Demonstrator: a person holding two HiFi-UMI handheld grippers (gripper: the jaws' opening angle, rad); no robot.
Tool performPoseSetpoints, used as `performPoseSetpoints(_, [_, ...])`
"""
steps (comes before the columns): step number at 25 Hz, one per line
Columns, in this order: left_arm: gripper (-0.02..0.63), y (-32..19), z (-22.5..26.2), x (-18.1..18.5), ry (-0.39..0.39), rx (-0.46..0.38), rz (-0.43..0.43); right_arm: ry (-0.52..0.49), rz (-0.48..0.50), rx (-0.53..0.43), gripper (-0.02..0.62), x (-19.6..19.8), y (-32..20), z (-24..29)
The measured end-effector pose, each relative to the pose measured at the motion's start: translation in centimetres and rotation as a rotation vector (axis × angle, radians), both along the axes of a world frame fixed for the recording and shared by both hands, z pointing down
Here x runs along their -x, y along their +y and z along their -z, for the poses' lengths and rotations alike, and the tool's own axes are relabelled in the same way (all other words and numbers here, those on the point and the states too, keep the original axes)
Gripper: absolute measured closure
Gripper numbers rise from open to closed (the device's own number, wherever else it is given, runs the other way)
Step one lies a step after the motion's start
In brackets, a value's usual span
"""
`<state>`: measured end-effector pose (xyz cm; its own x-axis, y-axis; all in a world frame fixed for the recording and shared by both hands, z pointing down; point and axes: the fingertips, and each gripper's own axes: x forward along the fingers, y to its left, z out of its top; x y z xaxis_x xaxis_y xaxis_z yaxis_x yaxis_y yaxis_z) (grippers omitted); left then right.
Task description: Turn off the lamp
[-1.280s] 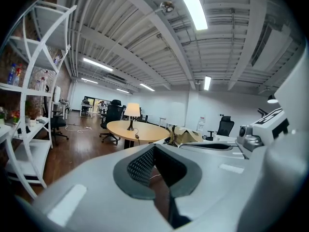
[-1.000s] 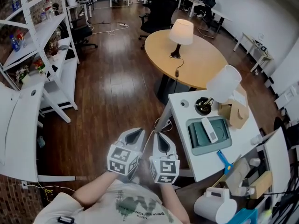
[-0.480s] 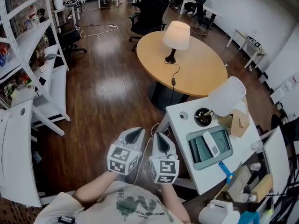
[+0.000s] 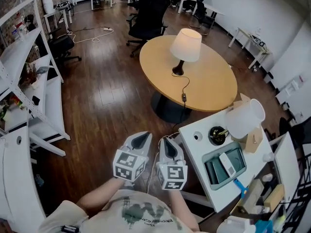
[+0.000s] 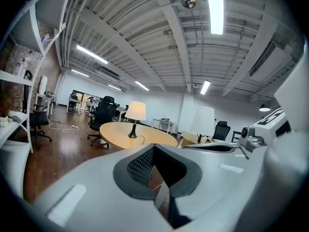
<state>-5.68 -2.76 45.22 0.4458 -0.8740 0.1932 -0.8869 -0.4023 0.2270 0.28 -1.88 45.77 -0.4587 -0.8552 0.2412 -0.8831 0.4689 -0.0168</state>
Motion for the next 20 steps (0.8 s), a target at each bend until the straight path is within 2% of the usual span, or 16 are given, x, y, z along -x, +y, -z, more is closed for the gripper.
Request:
performPoseSetpoints(8, [0.606, -3.9, 0.0, 6.1, 0.022, 0.002, -0.023, 0.023, -0.034, 0.016, 0.595, 5.2, -3.7, -0.1])
performPoseSetpoints(15, [0.606, -5.9, -1.0, 7.9, 0.06, 0.021, -0.026, 0.058, -0.031, 0.013, 0.595, 7.0, -6.1, -0.4])
performPoseSetpoints(20, [0.606, -8.1, -1.6, 8.6, 0.053, 0.031, -0.019, 0.056, -0.045, 0.011, 0.595, 7.1, -8.6, -0.8])
